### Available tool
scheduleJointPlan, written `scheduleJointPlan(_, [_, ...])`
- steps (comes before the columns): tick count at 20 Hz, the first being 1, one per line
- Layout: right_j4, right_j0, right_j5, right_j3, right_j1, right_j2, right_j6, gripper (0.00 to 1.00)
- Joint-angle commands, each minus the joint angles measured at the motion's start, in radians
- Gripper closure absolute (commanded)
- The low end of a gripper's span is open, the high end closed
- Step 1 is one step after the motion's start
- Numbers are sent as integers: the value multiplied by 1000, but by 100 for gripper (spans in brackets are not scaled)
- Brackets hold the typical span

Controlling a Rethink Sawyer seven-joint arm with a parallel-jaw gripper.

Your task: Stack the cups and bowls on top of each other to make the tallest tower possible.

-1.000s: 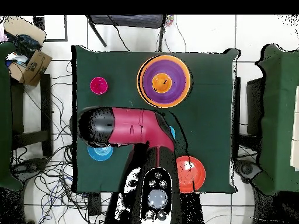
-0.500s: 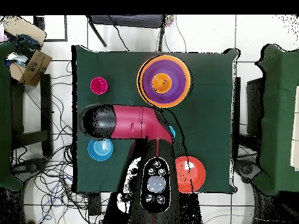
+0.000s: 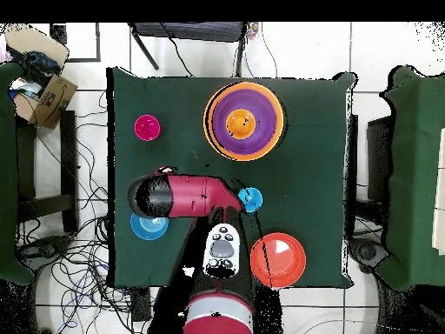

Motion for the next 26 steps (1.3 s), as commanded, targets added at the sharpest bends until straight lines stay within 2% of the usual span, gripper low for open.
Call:
scheduleJointPlan(1, [59, 78, -59, 55, 144, 36, 179, 0])
scheduleJointPlan(9, [128, 137, -62, 57, 157, 5, 206, 0])
scheduleJointPlan(19, [205, 181, -63, 38, 162, -39, 209, 0])
scheduleJointPlan(26, [261, 201, -75, 33, 156, -41, 202, 0])
